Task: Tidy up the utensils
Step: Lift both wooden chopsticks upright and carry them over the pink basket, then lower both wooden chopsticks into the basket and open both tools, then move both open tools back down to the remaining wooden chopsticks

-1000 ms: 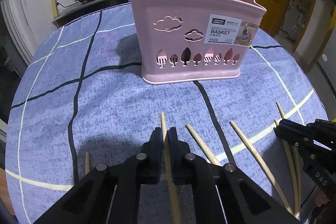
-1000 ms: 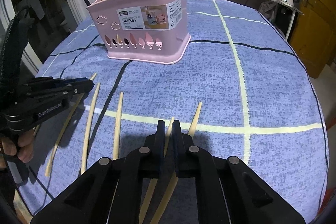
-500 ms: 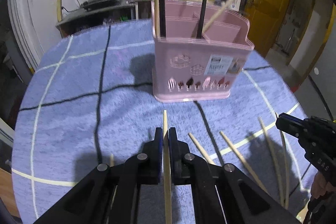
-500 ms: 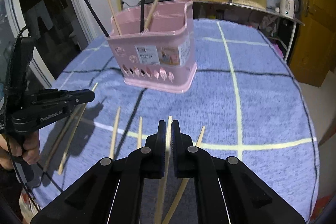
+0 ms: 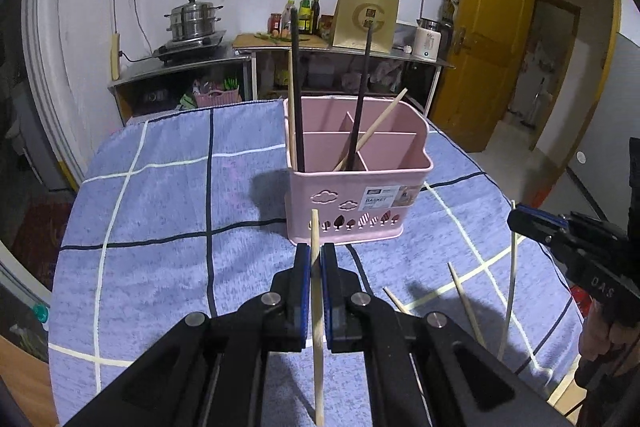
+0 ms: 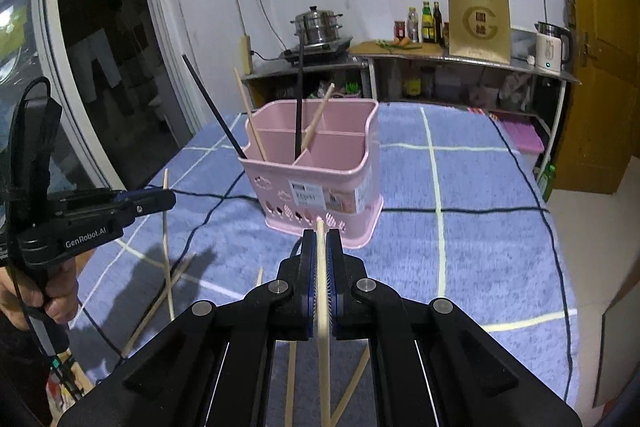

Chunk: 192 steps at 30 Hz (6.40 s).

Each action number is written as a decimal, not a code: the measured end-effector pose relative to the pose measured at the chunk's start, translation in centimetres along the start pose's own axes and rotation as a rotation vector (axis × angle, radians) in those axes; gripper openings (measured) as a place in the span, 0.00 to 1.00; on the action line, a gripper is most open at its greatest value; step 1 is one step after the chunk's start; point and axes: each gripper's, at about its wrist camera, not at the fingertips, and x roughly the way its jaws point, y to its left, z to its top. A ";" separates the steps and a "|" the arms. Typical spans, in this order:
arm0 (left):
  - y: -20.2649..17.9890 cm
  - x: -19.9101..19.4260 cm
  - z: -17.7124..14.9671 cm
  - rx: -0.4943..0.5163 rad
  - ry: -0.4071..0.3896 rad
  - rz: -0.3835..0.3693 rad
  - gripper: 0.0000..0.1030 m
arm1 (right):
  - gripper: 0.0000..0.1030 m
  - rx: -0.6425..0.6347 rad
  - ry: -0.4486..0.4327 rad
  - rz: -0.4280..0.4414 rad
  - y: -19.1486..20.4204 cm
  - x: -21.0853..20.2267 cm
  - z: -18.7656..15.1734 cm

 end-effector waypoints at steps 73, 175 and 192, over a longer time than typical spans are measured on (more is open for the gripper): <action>-0.3 -4.4 15.7 0.030 -0.251 -0.048 0.05 | 0.04 -0.075 -0.327 0.053 3.8 -1.1 14.3; 4.3 -1.7 -13.5 -0.043 -0.006 -0.013 0.28 | 0.24 0.027 0.036 0.072 -0.5 -1.2 -7.7; 6.9 4.8 -10.8 -0.076 0.170 0.058 0.28 | 0.24 -0.093 0.241 0.039 2.6 7.0 -7.0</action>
